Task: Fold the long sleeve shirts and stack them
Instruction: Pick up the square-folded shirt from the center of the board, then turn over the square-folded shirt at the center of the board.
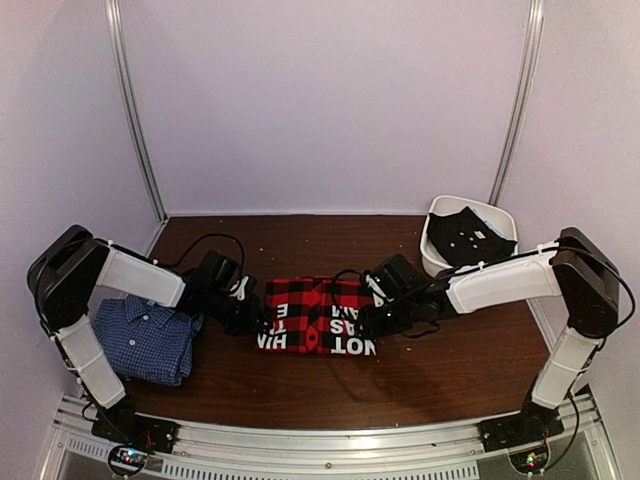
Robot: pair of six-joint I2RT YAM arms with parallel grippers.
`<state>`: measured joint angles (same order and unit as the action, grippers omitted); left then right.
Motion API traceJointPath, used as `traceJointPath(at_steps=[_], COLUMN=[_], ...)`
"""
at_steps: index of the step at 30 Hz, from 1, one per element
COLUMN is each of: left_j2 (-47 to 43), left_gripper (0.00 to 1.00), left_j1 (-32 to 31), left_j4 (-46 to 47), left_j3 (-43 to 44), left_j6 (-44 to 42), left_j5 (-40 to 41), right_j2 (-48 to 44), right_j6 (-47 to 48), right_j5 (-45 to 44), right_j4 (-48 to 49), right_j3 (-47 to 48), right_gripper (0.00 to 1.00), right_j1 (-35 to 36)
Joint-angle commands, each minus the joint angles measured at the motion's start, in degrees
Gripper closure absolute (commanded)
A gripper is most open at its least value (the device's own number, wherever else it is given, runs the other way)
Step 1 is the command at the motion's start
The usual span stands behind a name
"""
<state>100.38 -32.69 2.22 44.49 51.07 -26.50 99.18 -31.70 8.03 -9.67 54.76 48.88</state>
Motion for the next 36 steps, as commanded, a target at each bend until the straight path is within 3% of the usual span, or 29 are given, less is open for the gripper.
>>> traceJointPath(at_steps=[1,14,29,36], left_j2=[-4.8,-12.7,-16.4,-19.5], left_gripper=[1.0,1.0,1.0,1.0], left_j1=[-0.4,-0.2,1.1,1.8], left_j4=[-6.7,-19.5,-26.7,-34.0], left_j3=[0.0,1.6,4.4,12.9], left_j6=[-1.7,-7.4,-10.9,-15.5], left_j5=[3.4,9.5,12.3,15.9], right_j2=[-3.1,1.2,12.6,17.3], right_j6=[-0.5,0.1,0.0,-1.1], right_j5=[-3.0,-3.1,-2.7,-0.5], right_j4=[-1.4,-2.9,-1.3,0.8], right_j3=[-0.4,7.2,11.7,14.6], right_gripper=[0.56,0.75,0.81,0.81], right_j1=[-0.2,0.9,2.4,3.6])
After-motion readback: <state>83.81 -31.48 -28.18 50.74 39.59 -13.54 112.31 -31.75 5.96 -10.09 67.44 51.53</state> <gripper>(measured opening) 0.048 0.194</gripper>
